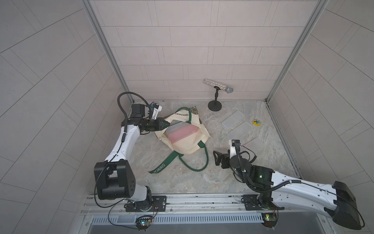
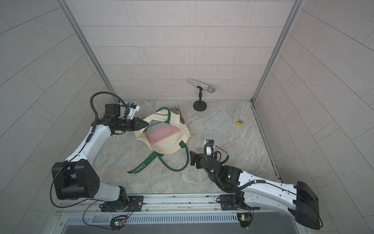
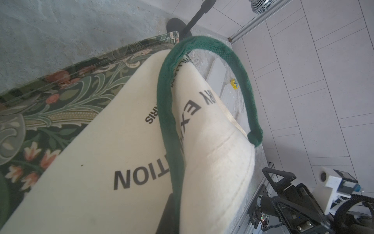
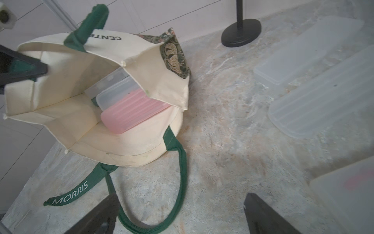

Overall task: Take out the pencil case from the canvas bag
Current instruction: Place the pencil case at the center of the board, then pick up the pencil case from the canvas bag.

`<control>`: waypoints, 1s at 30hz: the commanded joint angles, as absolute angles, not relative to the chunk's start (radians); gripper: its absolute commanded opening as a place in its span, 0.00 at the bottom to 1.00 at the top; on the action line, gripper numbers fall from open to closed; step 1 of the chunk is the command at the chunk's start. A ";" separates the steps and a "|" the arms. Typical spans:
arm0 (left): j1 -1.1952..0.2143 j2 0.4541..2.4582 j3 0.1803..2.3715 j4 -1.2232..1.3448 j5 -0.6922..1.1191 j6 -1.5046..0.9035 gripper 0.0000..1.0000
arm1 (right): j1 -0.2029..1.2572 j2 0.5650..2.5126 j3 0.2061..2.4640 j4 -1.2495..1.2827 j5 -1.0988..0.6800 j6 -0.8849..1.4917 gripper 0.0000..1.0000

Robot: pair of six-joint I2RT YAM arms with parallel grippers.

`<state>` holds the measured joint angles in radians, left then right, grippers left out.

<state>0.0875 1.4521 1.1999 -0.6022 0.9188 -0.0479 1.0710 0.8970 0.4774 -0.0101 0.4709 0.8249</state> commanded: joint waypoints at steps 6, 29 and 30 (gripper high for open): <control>0.095 1.401 1.175 -0.589 0.950 -0.022 0.00 | 1.098 1.085 0.531 0.345 0.399 0.697 1.00; 0.095 1.409 1.152 -0.550 0.989 -0.043 0.00 | 1.109 1.668 0.873 0.571 0.202 0.699 0.99; 0.095 1.407 1.152 -0.548 0.987 -0.044 0.00 | 1.109 1.684 0.885 0.561 0.212 0.712 0.99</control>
<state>0.0895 1.4330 1.1625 -0.5724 0.9394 -0.0452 1.1046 1.6569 0.8513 0.5537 0.2043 0.6849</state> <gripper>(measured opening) 0.090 0.995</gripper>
